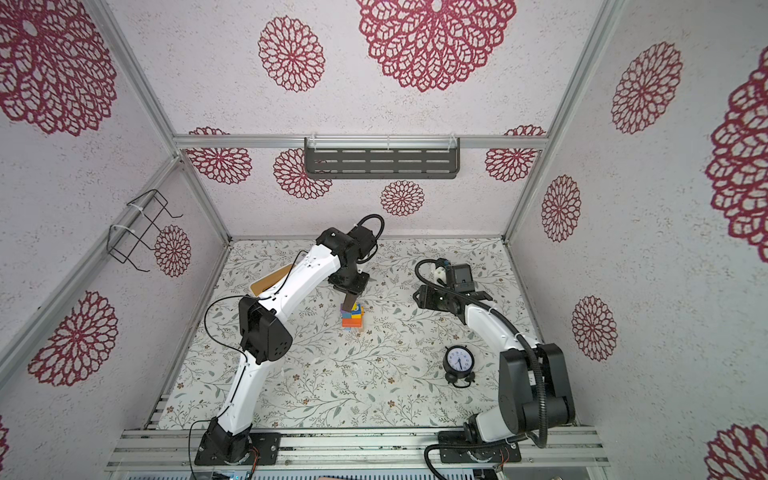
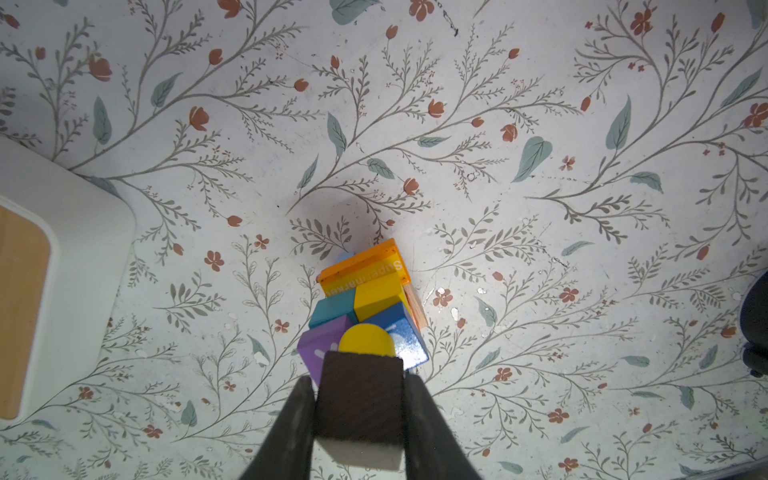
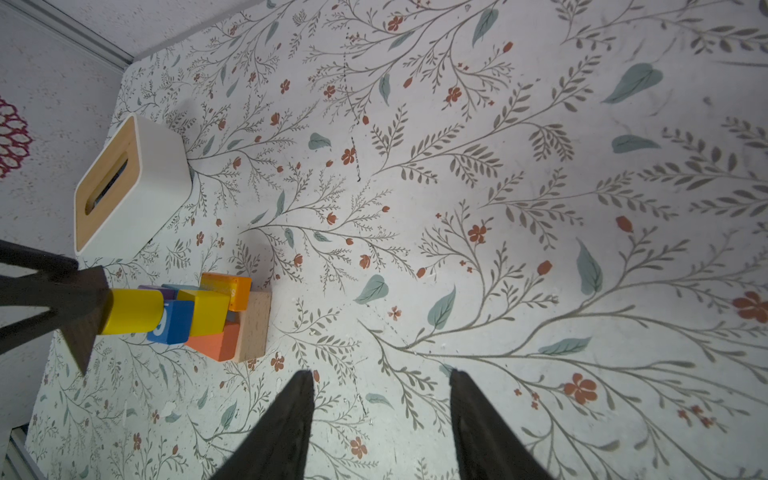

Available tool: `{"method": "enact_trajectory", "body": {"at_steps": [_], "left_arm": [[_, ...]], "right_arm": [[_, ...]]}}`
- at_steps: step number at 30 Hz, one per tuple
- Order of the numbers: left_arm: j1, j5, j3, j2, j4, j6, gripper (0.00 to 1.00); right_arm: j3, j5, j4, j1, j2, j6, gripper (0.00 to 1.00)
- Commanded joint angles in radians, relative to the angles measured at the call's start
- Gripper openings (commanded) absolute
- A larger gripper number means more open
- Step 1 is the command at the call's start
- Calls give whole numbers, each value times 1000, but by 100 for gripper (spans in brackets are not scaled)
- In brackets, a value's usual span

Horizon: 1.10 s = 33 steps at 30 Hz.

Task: Build the wood block tower
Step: 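Lower the brown block onto the stack beside the yellow cylinder and open the left gripper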

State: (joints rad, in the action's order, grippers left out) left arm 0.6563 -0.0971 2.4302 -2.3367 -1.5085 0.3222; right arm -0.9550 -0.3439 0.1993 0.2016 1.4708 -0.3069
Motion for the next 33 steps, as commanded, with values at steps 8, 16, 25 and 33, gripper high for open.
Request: {"method": "enact_trajectory", "body": {"at_steps": [8,16,25,33], "left_arm": [[-3,-19,23,-14,-6,-2,21],[-1,-13,26,-20,-5,-2,22],[0,-14,27,-15,-2,0,36],[0,-21,35,-9,6,8,55]], "right_arm": [[5,-5,-19,-2,-32,17,56],[7,-6,-23,-1,-27,16,56],[9,-6,-24,-1,-31,18,56],[10,-6,-26,-1,-29,17,57]]}}
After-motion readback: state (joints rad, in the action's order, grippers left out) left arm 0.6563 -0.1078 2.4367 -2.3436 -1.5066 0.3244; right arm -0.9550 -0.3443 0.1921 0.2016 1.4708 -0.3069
